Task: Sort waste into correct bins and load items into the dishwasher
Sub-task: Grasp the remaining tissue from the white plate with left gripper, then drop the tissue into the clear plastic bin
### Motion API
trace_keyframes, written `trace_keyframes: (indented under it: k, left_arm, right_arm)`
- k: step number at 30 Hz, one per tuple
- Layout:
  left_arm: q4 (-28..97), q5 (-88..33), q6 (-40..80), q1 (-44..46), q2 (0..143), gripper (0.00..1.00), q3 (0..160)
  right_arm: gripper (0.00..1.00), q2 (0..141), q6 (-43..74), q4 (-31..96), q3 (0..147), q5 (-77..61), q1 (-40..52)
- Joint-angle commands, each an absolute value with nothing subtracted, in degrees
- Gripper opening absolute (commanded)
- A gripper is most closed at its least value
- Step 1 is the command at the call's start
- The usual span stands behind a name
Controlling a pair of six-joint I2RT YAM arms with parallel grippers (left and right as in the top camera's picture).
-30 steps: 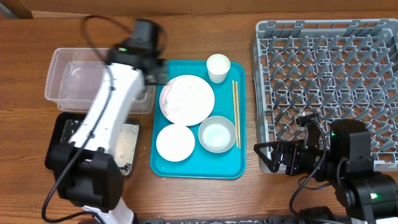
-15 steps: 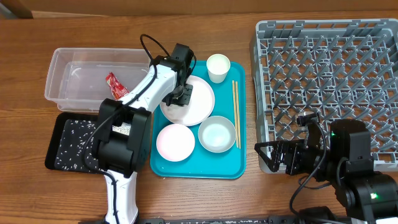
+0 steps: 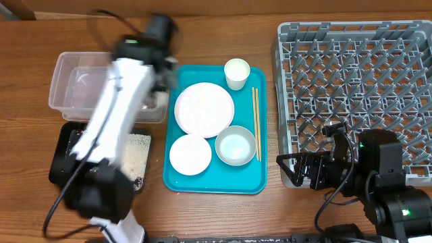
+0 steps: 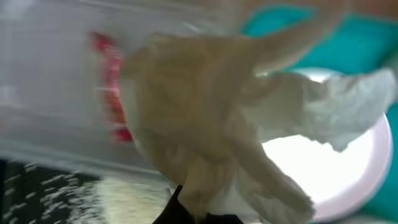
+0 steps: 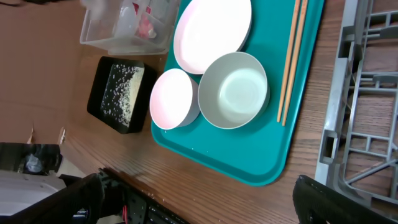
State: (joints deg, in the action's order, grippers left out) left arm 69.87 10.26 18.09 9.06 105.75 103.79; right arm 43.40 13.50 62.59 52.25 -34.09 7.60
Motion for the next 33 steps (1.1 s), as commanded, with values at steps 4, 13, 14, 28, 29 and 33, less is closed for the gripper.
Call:
trace_keyframes:
  k: [4, 13, 14, 28, 29, 33]
  left_arm:
    - [68.69, 13.04, 22.83, 0.95, 108.75, 0.51, 103.77]
    - [73.38, -1.06, 15.14, 4.14, 103.68, 0.63, 108.53]
    - [74.3, -1.04, 15.16, 5.52, 102.35, 0.63, 108.55]
    - [85.21, 1.67, 17.63, 13.1, 83.46, 0.64, 108.53]
    - [85.73, 1.58, 16.58, 13.1, 82.39, 0.64, 108.53]
    - [89.25, 1.48, 15.07, 13.17, 78.87, 0.56, 108.51]
  right_arm:
    - [0.99, 43.27, 13.5, 62.0, 53.65, -33.91, 7.66]
    - [1.0, 43.27, 13.52, 60.01, 53.65, -33.63, 7.66]
    - [1.0, 43.27, 14.0, 59.18, 53.65, -32.58, 7.66]
    - [0.84, 59.2, 17.43, 47.81, 53.65, -14.48, 17.45]
    - [0.84, 60.86, 17.47, 47.44, 53.65, -14.26, 18.35]
    - [0.86, 64.25, 18.52, 45.41, 53.65, -15.14, 19.66]
